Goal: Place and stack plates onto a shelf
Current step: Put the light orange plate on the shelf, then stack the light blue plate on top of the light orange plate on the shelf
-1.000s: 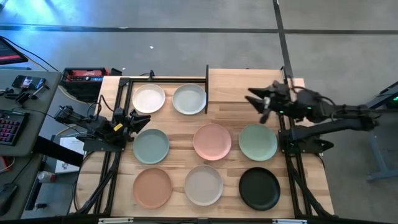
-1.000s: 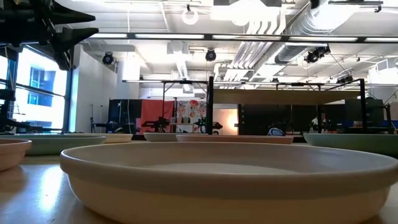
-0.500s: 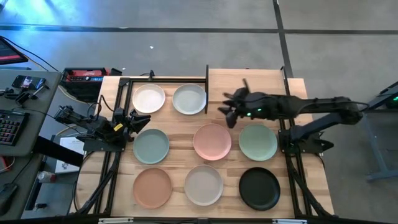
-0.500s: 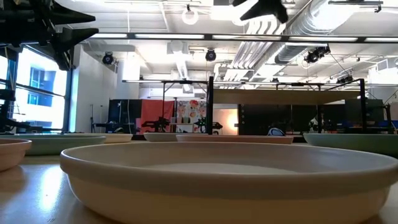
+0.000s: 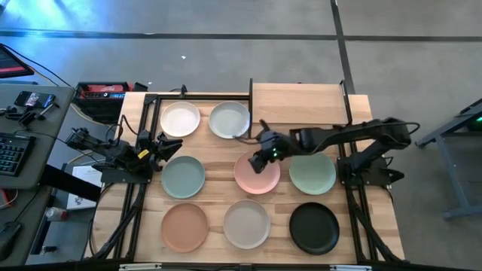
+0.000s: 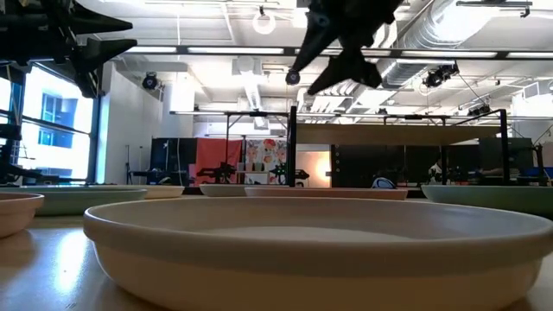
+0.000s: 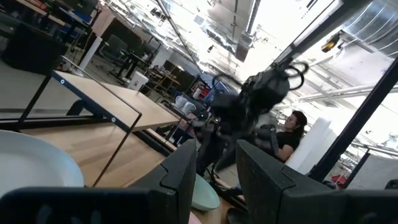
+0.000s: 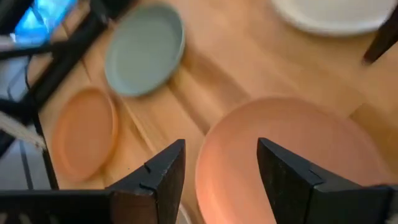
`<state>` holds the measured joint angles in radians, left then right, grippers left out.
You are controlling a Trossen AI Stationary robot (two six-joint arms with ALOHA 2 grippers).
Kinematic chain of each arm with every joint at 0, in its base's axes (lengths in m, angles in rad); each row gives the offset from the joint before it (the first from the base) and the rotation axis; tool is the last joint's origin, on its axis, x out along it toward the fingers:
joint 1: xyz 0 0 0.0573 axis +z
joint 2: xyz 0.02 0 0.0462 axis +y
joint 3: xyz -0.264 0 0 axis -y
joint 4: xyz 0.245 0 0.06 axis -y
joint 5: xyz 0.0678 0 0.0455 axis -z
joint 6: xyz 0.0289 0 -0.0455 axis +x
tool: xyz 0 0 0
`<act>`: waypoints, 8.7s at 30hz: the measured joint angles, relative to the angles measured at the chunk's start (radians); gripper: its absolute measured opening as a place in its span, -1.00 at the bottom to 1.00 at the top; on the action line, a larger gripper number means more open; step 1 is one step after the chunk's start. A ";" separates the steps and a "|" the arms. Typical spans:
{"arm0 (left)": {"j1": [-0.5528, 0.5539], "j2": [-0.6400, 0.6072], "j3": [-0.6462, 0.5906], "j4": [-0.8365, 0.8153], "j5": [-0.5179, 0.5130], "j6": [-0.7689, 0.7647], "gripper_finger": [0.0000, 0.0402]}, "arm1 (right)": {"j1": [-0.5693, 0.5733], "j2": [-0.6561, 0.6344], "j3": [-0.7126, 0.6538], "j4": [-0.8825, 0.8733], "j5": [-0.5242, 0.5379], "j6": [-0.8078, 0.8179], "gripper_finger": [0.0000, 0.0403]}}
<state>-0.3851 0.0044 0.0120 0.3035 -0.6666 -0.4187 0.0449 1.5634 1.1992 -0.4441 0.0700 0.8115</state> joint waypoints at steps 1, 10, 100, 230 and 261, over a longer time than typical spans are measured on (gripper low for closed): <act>0.000 0.000 0.000 0.000 0.000 0.000 -0.49 | 0.007 0.015 0.000 0.000 -0.008 0.000 -0.10; 0.000 0.000 0.000 -0.095 0.000 -0.062 -0.49 | 0.064 0.126 0.000 0.042 -0.064 0.000 -0.10; 0.000 0.000 0.000 -0.232 0.003 -0.130 -0.49 | 0.227 0.387 0.280 -0.157 0.061 -0.087 -0.99; 0.000 0.001 0.000 -0.232 -0.077 -0.128 -0.49 | -0.536 0.098 0.275 -0.852 0.304 -0.280 -0.81; 0.000 0.041 0.328 -0.359 -0.203 0.226 -0.49 | -0.428 0.100 0.726 -0.850 0.247 -0.358 -0.51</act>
<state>-0.3847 0.0455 0.3401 -0.0556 -0.8692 -0.1924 -0.3833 1.6630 1.9248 -1.2946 0.3172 0.4533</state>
